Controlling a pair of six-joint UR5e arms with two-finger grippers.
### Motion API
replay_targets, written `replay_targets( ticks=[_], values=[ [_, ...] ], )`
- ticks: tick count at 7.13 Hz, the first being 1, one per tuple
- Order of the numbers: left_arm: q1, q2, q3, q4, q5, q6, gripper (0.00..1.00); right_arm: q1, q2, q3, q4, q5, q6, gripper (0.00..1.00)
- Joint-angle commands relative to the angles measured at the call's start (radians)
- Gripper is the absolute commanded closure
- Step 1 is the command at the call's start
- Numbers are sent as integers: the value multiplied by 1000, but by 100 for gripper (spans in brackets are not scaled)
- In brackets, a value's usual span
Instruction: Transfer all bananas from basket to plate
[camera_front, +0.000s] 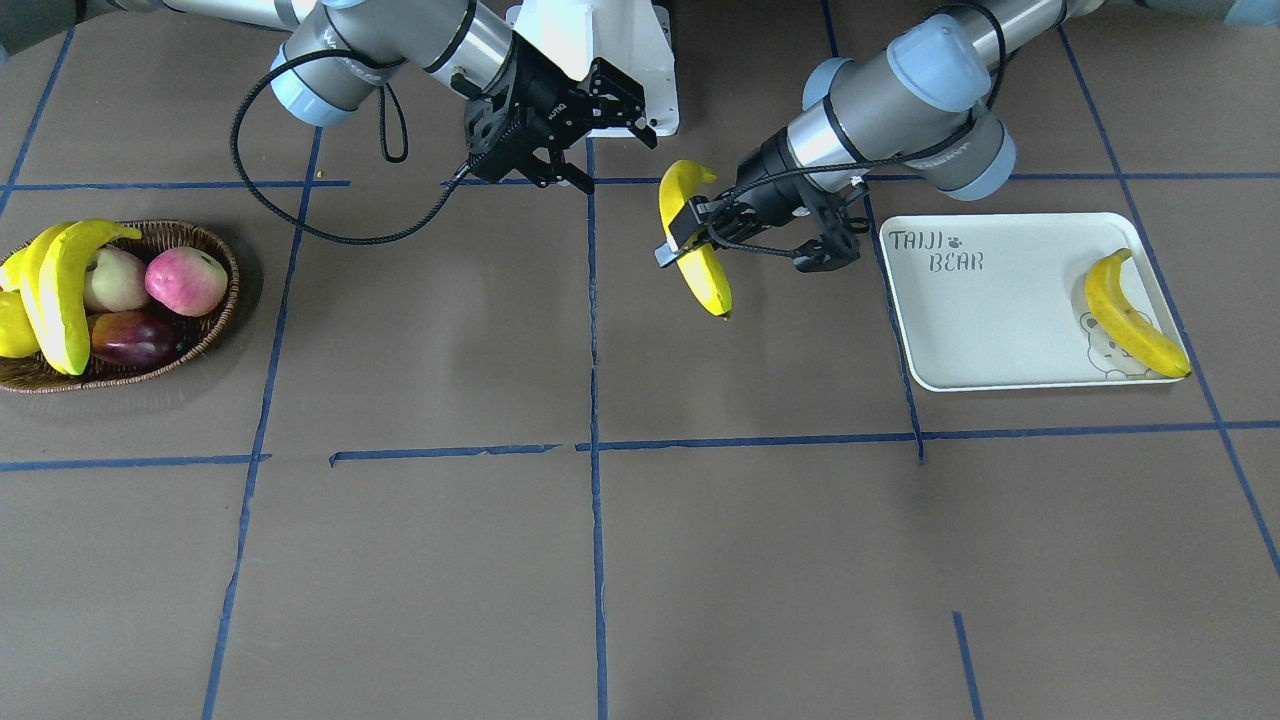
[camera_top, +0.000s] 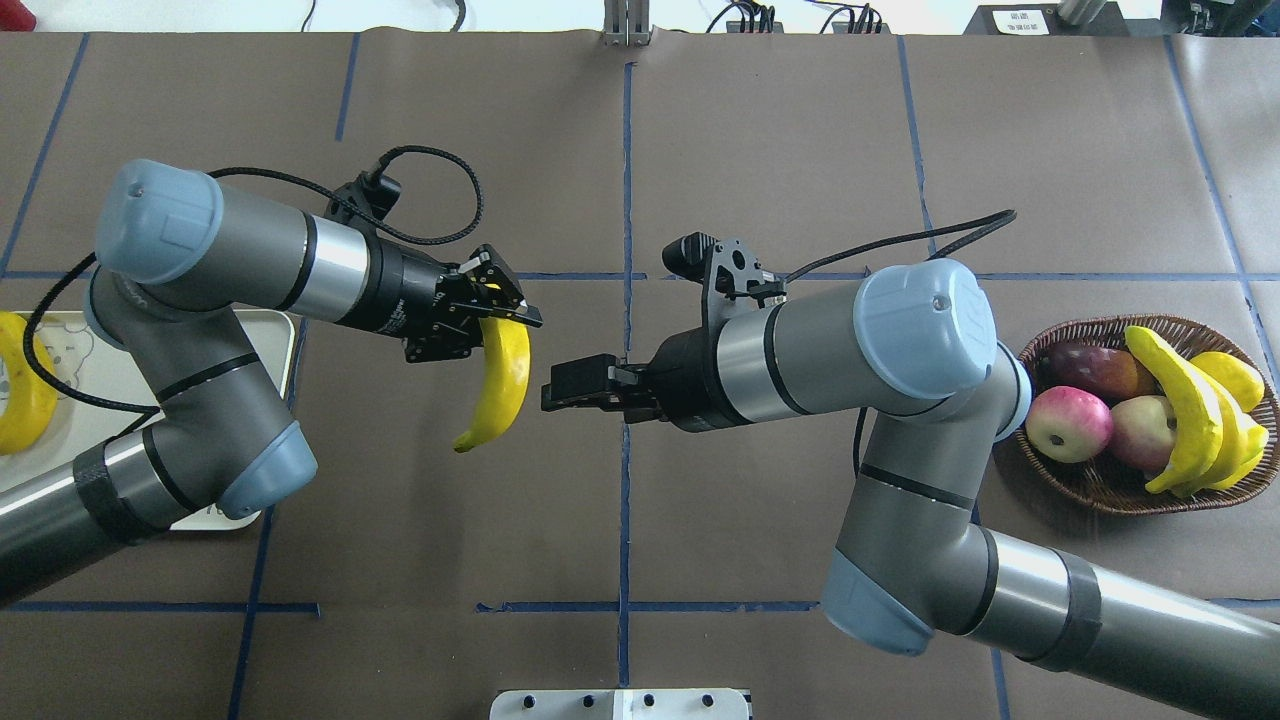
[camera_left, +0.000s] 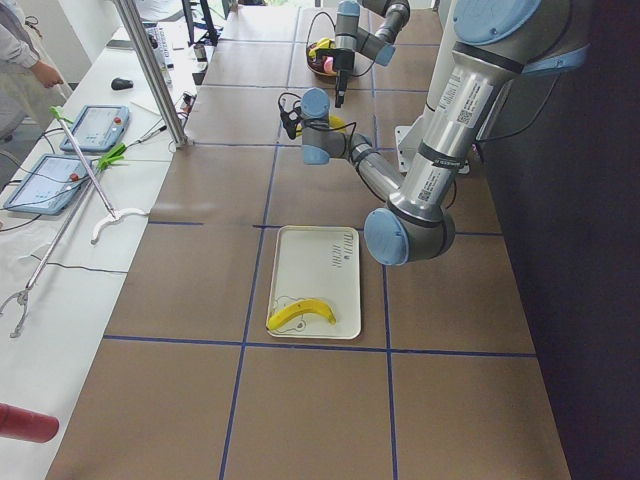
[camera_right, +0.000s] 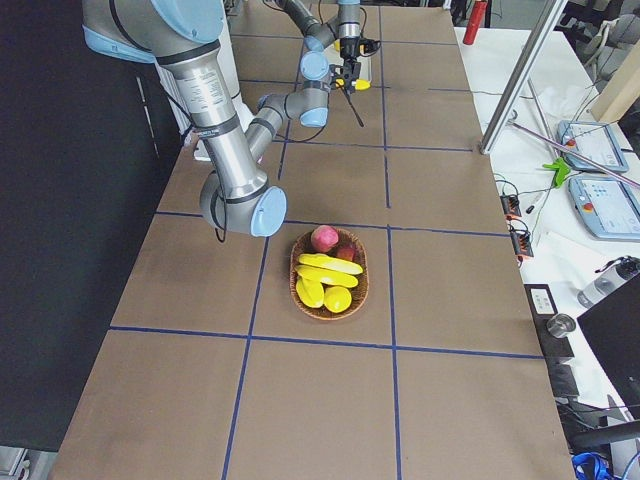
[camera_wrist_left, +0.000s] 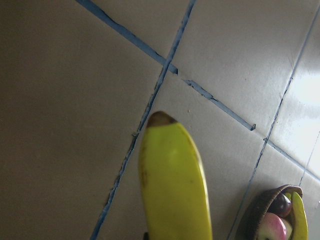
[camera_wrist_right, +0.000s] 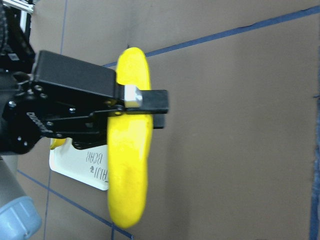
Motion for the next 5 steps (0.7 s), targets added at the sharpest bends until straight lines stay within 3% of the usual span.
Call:
replay_targets(
  ticks=[1, 3, 5],
  values=[
    [-79, 98, -2, 5, 1, 4, 100, 49, -15, 58, -212, 37, -8, 0],
    [-156, 224, -2, 5, -1, 8, 100, 66, -18, 60, -433, 27, -95, 0],
    [-214, 374, 9, 7, -4, 210, 100, 116, -47, 60, -605, 27, -266, 0]
  ],
)
